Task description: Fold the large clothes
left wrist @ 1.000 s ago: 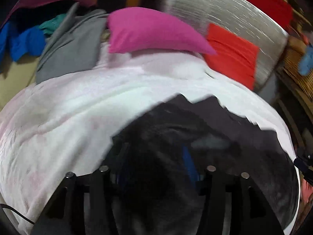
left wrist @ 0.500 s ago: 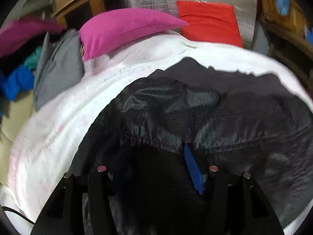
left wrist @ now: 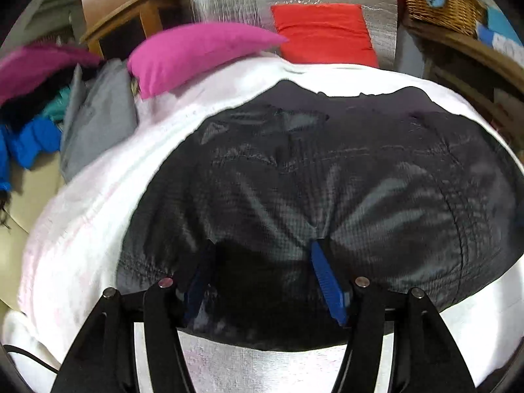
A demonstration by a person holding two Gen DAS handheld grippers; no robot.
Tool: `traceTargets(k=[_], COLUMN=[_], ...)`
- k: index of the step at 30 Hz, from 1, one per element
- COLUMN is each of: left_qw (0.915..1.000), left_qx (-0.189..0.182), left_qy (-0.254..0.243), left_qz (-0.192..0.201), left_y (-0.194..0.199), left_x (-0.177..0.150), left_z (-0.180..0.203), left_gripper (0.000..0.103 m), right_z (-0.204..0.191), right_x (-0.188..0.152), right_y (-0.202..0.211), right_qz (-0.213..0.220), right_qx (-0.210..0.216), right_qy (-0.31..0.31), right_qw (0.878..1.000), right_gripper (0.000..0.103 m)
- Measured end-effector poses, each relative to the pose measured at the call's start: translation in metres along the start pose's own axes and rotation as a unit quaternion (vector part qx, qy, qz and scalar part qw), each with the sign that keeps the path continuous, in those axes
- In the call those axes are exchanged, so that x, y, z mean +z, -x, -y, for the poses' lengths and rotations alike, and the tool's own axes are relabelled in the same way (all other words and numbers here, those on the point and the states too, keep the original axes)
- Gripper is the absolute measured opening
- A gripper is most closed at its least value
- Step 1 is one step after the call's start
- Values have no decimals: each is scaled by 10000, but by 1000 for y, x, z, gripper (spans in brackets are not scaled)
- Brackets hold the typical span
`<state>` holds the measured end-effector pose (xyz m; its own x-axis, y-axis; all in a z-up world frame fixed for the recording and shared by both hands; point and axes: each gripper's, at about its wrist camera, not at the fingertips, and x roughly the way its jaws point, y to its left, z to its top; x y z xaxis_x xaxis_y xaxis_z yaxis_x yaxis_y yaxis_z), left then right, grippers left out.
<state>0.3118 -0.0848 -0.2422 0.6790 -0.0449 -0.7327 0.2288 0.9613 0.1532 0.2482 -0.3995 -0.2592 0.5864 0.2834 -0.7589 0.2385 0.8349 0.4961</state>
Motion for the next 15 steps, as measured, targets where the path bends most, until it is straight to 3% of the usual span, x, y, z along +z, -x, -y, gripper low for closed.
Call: traceTargets(k=[5, 9, 12, 15], left_qw=[9998, 9998, 9998, 9998], left_qx=[13, 85, 106, 116], left_qy=[182, 111, 71, 17], left_qz=[82, 137, 143, 174], left_y=[10, 12, 7, 6], left_x=[-4, -3, -1, -1], left_z=[2, 7, 6, 6], left_gripper=[62, 62, 62, 62], right_z=[-18, -50, -71, -84], right_x=[2, 2, 0, -4], right_y=[21, 16, 1, -34], right_qz=[484, 611, 454, -34], right_qx=[428, 609, 694, 286], right_qy=[76, 343, 564, 762], right_qw=[9979, 9957, 9950, 9967], right_gripper=[59, 59, 59, 65])
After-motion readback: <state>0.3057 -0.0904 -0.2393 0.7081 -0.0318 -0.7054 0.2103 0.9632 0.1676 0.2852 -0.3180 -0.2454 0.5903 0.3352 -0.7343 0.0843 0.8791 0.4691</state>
